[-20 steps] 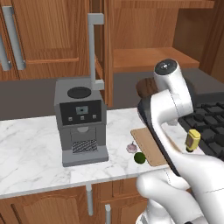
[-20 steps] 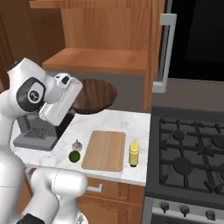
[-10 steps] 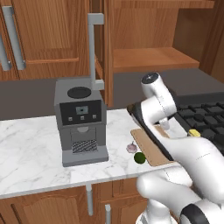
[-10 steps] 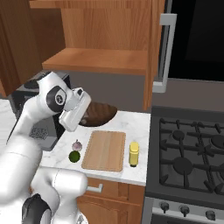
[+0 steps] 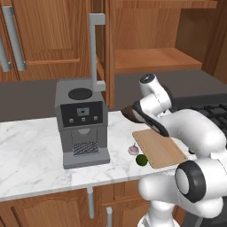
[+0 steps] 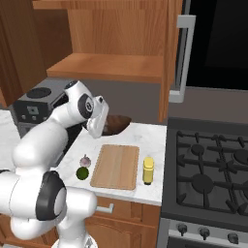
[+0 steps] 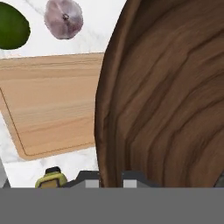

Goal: Open the cabinet. Place the bowl and condiment on the counter. Then place the lime and garlic on the cutting board.

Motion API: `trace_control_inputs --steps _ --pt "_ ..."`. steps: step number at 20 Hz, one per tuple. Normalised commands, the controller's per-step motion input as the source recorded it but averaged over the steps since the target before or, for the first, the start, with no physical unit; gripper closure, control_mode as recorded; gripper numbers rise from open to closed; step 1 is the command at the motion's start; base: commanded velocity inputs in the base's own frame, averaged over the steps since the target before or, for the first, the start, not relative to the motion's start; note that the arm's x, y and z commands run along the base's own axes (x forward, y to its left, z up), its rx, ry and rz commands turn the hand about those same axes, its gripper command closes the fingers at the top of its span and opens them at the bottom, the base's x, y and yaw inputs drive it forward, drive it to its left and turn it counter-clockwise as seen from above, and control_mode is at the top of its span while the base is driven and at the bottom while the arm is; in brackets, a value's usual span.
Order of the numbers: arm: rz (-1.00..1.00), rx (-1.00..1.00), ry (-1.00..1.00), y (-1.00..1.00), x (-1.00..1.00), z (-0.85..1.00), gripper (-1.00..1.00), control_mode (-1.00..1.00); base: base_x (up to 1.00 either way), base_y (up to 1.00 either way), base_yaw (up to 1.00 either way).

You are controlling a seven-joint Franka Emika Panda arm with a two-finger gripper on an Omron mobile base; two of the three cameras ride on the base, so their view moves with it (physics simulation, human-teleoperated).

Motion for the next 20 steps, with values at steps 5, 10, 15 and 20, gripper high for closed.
trace_control_inputs --steps 5,10,15,20 --pt "0.19 0.00 0.00 -0.11 0.53 -0.58 1.00 -1.00 0.00 0.00 0.00" --pt "0.18 0.00 0.00 -0.14 0.32 -0.48 1.00 -1.00 0.00 0.00 0.00" --pt "0.16 0.00 0.00 -0.19 0.59 -0.29 1.00 -1.00 0.00 0.00 0.00" --pt "0.15 0.00 0.00 -0.09 0.55 -0.24 1.00 -1.00 0.00 0.00 0.00"
